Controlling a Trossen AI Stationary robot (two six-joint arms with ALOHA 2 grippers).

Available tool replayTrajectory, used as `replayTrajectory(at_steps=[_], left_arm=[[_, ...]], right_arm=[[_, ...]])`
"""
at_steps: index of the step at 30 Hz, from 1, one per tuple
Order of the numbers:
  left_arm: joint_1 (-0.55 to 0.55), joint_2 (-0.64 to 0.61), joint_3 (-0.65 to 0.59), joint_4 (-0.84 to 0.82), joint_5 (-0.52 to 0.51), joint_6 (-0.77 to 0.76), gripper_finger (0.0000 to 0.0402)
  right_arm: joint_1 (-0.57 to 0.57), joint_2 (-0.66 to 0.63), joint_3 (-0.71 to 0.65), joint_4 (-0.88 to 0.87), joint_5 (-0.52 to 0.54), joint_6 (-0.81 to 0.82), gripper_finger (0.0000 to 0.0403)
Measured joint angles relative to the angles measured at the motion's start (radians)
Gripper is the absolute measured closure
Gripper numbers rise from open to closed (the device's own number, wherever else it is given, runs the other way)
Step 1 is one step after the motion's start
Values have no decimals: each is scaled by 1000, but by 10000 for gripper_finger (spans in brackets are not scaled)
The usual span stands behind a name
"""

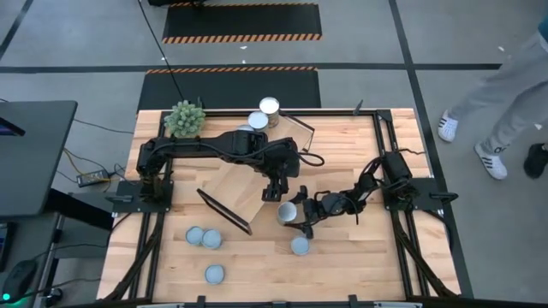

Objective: Pick and place cans onto a shelf
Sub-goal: Put the canned oranges on the shelf

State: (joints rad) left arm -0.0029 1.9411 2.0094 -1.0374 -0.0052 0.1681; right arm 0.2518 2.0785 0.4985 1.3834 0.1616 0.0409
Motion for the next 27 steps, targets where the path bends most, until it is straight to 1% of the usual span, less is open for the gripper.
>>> replayTrajectory(at_steps=[7,11,14,18,21,24,27], left_arm=[[0,0,0,0,-2,0,95],[0,-15,-1,13,-2,0,95],[0,-52,-1,31,-2,0,95],[4,-103,-1,31,-2,-9,95],[12,-133,-1,38,8,-43,95],[13,-159,0,60,11,-66,95],[13,-172,0,64,37,-90,95]], right_arm=[[-5,-1,0,-3,-24,0,83],[-5,-4,-1,-6,-25,9,86],[-4,-24,-9,-10,-28,13,86],[-4,-99,-41,-7,-60,42,86],[-4,-173,-61,-42,-93,55,86],[-3,-268,-60,-138,-130,68,86],[-2,-371,-55,-259,-151,73,86]])
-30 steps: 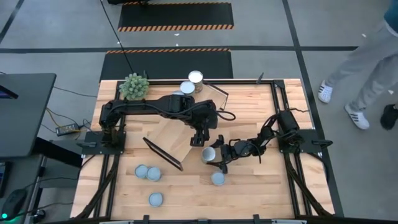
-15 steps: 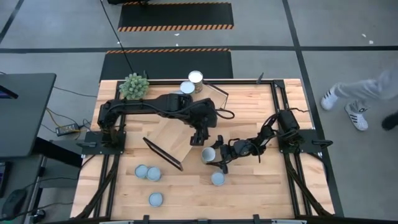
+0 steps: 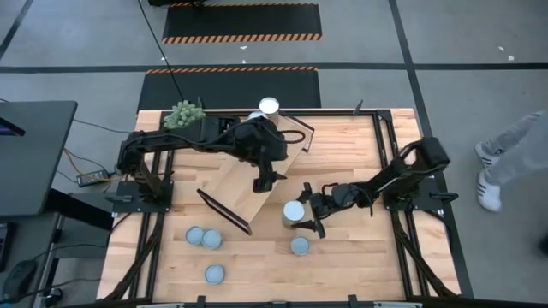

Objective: Pick and place cans onto a shelf
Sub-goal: Put the canned oranges on the shelf

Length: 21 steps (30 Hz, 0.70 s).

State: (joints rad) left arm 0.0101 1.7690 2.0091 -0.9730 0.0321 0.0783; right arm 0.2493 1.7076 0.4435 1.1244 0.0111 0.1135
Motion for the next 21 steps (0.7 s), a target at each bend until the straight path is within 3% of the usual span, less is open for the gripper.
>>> replayTrajectory(at_steps=[11,21], left_arm=[[-2,-17,0,-5,70,-48,95],[-4,-49,0,-25,83,-81,96]], right_arm=[[-11,-274,139,-505,-42,11,86],[-58,-271,282,-646,-65,-3,86]])
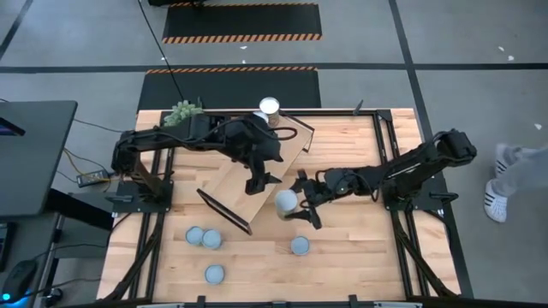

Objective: Pick and place cans onto a shelf
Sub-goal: Put the canned oranges on the shelf

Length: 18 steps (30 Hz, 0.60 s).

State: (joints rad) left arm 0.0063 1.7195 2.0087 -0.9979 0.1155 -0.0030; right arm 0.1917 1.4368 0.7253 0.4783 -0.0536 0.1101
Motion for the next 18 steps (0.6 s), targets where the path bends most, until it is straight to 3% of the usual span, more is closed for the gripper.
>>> replayTrajectory(at_steps=[18], left_arm=[[0,-122,0,-128,1,-38,96]], right_arm=[[-96,192,254,-53,-28,-88,85]])
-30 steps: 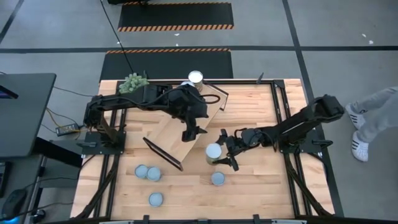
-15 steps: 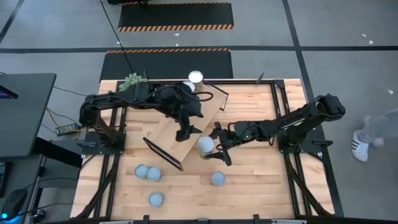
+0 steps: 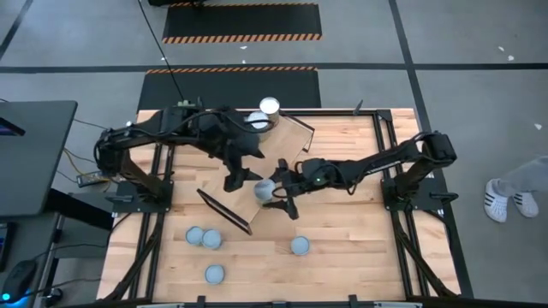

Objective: Pick and place cans onto a shelf
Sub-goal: Put the canned oranges on the shelf

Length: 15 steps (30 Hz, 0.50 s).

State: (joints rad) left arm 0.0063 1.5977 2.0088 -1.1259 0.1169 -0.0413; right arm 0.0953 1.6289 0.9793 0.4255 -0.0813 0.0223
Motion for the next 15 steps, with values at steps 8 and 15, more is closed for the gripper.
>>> replayTrajectory(at_steps=[8,15], left_arm=[[0,-31,0,-3,-2,-1,95],[0,-38,0,-17,1,-4,95]], right_arm=[[-55,86,65,7,-35,0,84],[-86,109,73,13,-43,0,84]])
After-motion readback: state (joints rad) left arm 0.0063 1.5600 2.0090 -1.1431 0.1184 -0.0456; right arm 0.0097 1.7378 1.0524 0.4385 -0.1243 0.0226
